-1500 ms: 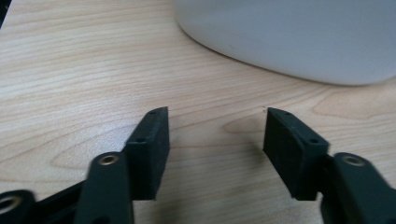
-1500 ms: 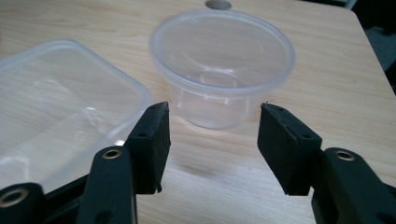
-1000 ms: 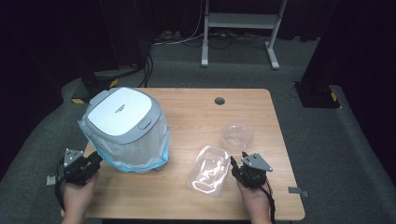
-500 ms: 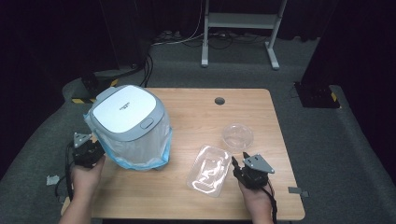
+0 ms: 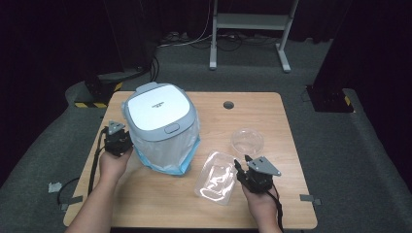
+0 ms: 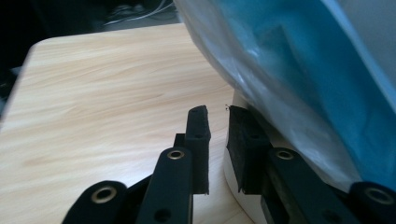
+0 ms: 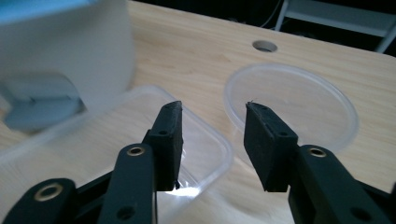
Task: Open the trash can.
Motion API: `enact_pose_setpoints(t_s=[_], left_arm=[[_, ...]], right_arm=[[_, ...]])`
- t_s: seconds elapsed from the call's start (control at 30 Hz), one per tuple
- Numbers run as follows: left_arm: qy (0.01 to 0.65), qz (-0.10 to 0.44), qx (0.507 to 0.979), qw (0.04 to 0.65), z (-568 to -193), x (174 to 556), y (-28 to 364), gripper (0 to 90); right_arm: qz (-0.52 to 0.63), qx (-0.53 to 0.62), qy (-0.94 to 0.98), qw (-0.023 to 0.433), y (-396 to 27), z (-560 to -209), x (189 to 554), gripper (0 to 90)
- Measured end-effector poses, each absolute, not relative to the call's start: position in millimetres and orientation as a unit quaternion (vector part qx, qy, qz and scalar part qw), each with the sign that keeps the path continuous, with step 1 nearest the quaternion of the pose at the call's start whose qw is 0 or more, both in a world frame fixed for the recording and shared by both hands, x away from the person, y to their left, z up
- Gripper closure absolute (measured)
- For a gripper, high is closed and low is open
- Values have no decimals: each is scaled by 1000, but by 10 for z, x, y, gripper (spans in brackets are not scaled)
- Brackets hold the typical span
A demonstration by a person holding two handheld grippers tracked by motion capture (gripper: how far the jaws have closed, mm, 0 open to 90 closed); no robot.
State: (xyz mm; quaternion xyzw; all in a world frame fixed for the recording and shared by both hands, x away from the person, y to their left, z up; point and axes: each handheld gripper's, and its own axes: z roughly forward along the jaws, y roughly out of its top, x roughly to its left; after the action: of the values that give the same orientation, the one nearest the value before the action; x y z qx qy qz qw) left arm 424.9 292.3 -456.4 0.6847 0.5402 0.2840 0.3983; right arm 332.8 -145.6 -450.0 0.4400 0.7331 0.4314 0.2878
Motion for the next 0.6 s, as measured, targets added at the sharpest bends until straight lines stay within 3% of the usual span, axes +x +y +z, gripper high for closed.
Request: enact_pose_setpoints(t_s=[0.6], left_arm=[[522, 280, 682, 430, -4583, 4103, 2787, 775]], right_arm=[[496, 439, 679, 318, -701, -4057, 3900, 720]])
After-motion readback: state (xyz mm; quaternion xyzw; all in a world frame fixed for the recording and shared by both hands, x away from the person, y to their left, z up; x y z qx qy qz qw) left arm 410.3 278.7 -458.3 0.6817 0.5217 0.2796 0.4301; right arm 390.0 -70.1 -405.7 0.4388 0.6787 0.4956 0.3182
